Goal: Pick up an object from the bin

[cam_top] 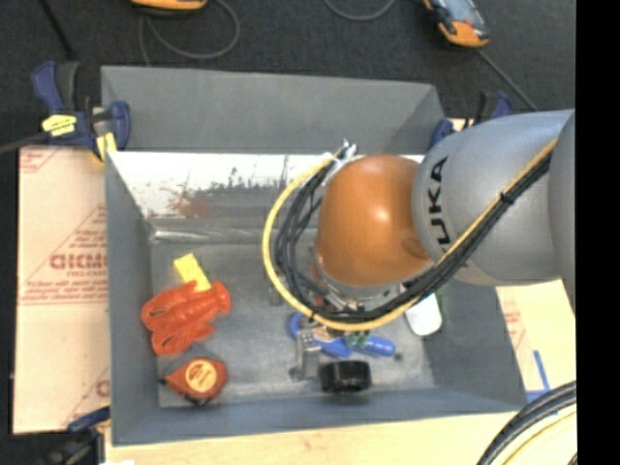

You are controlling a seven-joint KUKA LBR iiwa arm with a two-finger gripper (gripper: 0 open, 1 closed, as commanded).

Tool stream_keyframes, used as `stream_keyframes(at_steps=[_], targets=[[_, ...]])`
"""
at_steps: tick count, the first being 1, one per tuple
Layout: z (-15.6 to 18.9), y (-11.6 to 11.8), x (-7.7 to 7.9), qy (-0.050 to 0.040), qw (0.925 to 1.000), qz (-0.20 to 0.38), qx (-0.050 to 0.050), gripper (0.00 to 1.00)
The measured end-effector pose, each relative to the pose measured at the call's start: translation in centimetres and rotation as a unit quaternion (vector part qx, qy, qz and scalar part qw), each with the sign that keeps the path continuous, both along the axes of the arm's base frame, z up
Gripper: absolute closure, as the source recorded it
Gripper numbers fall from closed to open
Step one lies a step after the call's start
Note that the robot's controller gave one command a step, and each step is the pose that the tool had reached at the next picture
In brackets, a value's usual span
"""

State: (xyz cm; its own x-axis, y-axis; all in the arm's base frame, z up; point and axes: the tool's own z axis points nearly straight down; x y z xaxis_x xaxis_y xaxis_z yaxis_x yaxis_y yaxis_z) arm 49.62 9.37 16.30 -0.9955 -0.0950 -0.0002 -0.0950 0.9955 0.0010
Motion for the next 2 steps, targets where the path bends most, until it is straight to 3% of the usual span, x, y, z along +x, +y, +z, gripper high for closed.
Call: stream_keyframes(at_steps=[1, 2], targets=[[-1.9, -3.1, -0.9, -0.0015, 1.0, 0.003, -0.001, 0.0], [-2.8, -4.1, 0.3, -0.0014, 1.0, -0.009, 0.0, 0.0]])
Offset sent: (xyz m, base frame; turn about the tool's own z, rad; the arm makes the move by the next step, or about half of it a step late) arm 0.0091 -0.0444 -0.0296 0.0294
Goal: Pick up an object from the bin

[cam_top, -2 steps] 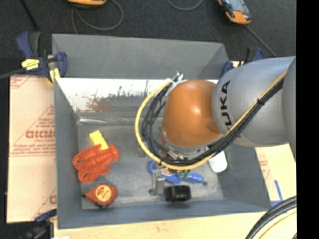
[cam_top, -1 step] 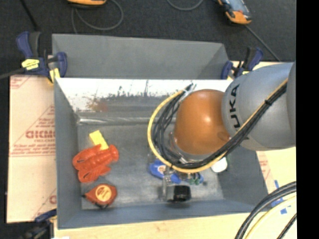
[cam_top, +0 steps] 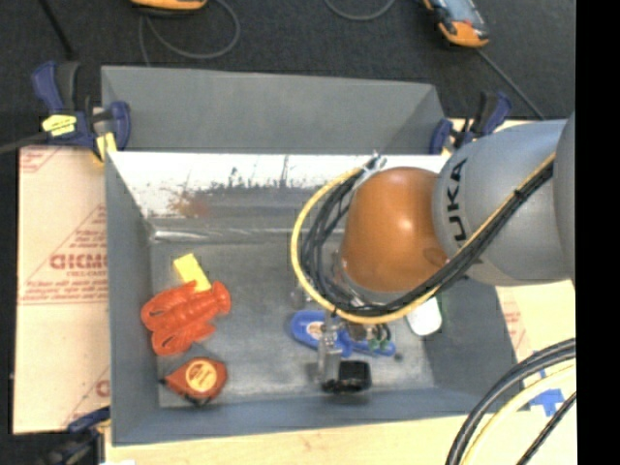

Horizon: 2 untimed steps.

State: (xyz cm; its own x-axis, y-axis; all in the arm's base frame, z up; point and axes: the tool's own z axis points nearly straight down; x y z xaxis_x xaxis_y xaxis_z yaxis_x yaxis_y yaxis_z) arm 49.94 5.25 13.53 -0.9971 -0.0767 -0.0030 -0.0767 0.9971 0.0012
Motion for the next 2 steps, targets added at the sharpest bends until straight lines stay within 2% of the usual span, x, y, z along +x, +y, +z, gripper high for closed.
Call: stream_keyframes(at_steps=[1, 2], targets=[[-1.6, -4.5, 0.3, 0.0005, 0.999, 0.044, 0.0, 0.0], [-1.9, -8.1, 0.8, 0.0001, 0.9994, 0.034, -0.002, 0.0]])
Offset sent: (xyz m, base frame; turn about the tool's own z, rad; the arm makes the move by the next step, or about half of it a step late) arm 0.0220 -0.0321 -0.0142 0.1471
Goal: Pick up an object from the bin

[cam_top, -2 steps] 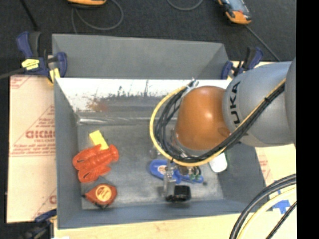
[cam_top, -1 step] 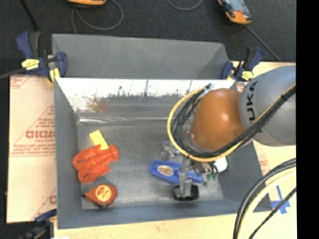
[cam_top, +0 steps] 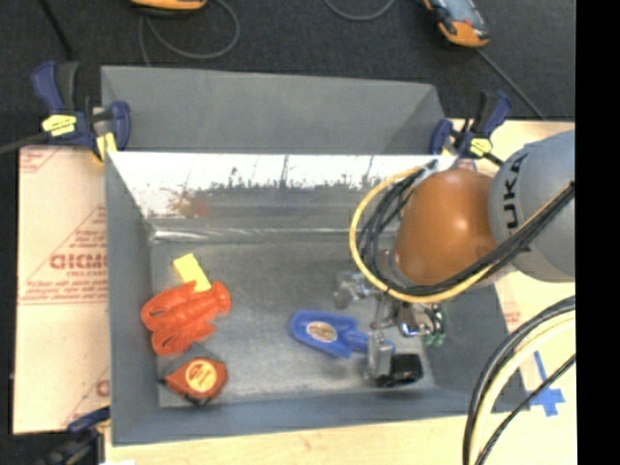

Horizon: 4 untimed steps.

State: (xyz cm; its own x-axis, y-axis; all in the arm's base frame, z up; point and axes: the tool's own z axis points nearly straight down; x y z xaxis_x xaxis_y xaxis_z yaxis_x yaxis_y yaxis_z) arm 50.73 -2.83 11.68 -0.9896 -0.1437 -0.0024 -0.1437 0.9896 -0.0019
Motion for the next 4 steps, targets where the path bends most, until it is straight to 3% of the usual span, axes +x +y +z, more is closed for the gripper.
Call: stream_keyframes(at_steps=[1, 2, 3, 4], targets=[[-2.4, 0.6, -0.5, -0.0001, 0.9997, -0.026, 0.002, 0.0], [-4.6, 0.2, 1.0, -0.001, 0.9992, -0.039, 0.002, 1.0], [-4.6, 0.2, 1.0, -0.001, 0.9992, -0.039, 0.002, 1.0], [9.4, -3.4, 3.1, -0.0012, 0.9994, -0.035, 0.0, 1.0]])
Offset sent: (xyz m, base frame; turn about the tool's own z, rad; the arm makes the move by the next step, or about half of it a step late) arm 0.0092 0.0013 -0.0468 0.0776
